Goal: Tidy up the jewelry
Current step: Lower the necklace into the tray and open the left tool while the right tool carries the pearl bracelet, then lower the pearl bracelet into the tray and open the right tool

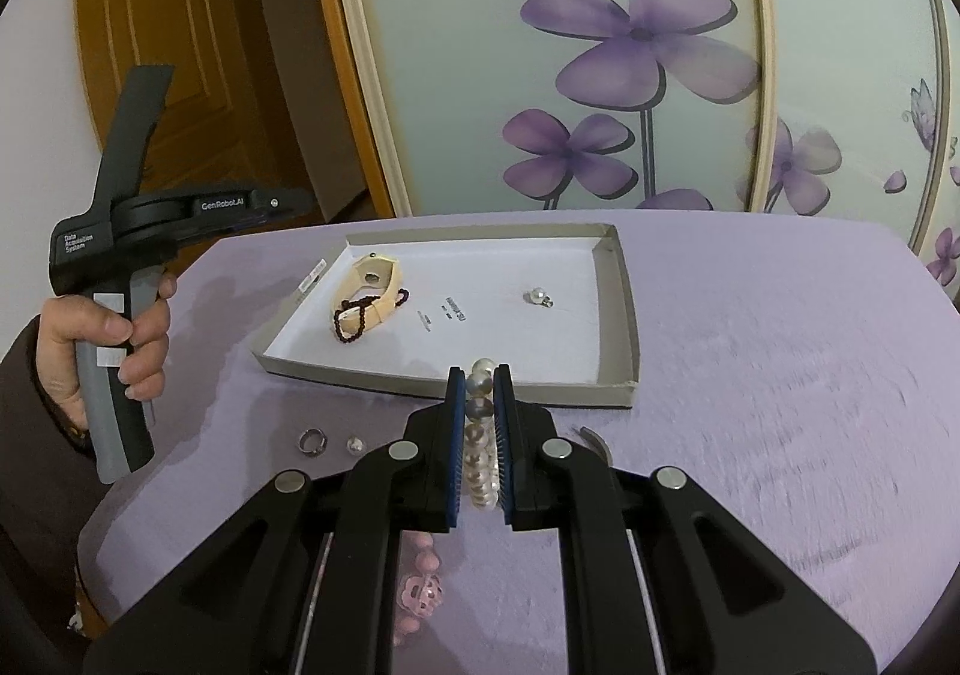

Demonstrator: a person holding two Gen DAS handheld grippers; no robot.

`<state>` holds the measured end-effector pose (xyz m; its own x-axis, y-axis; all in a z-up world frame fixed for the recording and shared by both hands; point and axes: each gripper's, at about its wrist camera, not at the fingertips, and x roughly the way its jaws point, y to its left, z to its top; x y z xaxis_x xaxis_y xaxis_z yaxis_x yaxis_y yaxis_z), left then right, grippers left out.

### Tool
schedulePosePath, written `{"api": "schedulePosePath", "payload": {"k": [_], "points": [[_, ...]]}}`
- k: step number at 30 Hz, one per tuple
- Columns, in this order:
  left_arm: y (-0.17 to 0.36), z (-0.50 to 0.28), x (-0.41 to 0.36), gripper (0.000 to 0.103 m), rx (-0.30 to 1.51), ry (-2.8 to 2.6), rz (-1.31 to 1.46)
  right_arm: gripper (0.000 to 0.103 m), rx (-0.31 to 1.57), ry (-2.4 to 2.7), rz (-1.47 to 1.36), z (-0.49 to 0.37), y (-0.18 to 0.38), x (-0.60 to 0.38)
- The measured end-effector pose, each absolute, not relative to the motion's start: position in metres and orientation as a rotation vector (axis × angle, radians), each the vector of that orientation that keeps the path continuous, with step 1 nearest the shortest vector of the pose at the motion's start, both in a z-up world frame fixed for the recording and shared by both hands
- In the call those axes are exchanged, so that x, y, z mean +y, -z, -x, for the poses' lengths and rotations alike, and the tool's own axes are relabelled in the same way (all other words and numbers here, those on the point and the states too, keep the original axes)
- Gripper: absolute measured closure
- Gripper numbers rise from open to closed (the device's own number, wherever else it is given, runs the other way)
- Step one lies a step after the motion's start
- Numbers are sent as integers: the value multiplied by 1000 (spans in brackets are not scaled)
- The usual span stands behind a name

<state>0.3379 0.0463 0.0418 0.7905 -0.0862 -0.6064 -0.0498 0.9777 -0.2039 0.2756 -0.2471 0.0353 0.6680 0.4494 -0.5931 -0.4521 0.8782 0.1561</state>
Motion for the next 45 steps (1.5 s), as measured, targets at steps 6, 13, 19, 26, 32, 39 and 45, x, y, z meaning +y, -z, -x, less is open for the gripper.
{"api": "schedulePosePath", "payload": {"k": [6,13,19,26,32,39,45], "points": [[-42,-331,58,72,649,0,228,93,620,-516,23,-285,-50,-236],[-43,-326,70,69,635,-26,225,93,606,-525,0,-319,-54,-215],[-39,-331,79,68,637,-43,230,93,646,-516,-45,-361,-34,-201],[-26,-336,85,68,661,-40,237,92,763,-428,-44,-388,3,-206],[-22,-337,83,64,667,-36,240,56,746,-409,-49,-374,-2,-223],[-25,-315,76,58,660,-22,231,55,712,-425,-22,-339,-14,-237],[-23,-271,65,49,659,-1,214,55,686,-431,-20,-297,-21,-252]]}}
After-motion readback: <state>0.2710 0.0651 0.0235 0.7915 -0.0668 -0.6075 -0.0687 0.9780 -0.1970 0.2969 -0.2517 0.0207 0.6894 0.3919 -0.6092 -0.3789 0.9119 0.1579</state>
